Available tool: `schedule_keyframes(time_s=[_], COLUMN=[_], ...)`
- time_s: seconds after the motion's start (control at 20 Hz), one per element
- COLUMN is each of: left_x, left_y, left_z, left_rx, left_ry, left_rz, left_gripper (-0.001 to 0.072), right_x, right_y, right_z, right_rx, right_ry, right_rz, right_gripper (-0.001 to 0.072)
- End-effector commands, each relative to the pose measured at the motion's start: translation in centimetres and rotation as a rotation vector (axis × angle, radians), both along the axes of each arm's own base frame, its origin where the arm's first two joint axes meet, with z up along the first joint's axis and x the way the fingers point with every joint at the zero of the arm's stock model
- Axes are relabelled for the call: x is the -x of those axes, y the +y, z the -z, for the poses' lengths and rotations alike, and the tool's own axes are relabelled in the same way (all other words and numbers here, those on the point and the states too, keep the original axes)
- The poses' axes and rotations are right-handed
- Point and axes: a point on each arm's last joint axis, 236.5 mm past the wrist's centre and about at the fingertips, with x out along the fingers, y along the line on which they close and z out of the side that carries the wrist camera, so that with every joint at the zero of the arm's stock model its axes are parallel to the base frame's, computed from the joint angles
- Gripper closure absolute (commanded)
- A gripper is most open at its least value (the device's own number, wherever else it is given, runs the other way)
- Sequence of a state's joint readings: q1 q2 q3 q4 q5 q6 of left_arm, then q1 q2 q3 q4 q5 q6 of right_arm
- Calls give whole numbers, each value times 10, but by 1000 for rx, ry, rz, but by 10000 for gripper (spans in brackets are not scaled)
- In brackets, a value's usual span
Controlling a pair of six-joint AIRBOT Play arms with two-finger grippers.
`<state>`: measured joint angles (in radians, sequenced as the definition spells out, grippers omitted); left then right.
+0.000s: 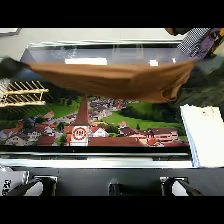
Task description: Fold the clothes and pants, and hang the long-sleeved shirts on hangers.
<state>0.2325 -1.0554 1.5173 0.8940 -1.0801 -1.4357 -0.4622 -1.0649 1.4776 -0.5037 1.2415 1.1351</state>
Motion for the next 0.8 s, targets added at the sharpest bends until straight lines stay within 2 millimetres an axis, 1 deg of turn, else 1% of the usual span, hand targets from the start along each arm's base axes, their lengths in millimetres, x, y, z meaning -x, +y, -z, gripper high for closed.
schedule_keyframes(time_s=[0.0,0.1,0.15,0.2,0.3,0.35,0.4,0.45,0.5,0.55,0.6,0.65,0.7,0.75], left_x=[70,119,141,164,199,213,224,230,231,226,219,206,191,171], left_y=[30,45,51,56,64,69,75,79,80,80,79,77,72,68], left_z=[-116,-152,-161,-169,-175,-178,-180,-180,-179,-177,-171,-163,-151,-134], left_rx=[-94,-86,-81,-81,-111,-134,-155,-173,-196,-226,-243,-260,-272,-282], left_ry=[-201,-287,-314,-337,-365,-379,-391,-395,-392,-380,-360,-331,-295,-246], left_rz=[-218,-347,-398,-445,-505,-536,-567,-587,-588,-574,-554,-524,-482,-432], left_gripper=[694,694,694,694,694,694,694,694,694,694,694,693,693,693], right_x=[73,121,142,163,198,212,221,224,224,219,209,195,177,154], right_y=[25,28,25,21,13,9,8,9,8,6,4,4,7,11], right_z=[-120,-160,-174,-187,-207,-216,-223,-227,-229,-227,-222,-215,-203,-187], right_rx=[113,194,223,241,241,230,214,196,175,158,139,111,75,27], right_ry=[-277,-394,-444,-491,-565,-600,-629,-643,-645,-631,-600,-558,-494,-407], right_rz=[83,201,271,346,469,516,540,547,550,547,540,513,464,401], right_gripper=[688,688,688,688,687,687,687,687,687,687,687,687,687,687])
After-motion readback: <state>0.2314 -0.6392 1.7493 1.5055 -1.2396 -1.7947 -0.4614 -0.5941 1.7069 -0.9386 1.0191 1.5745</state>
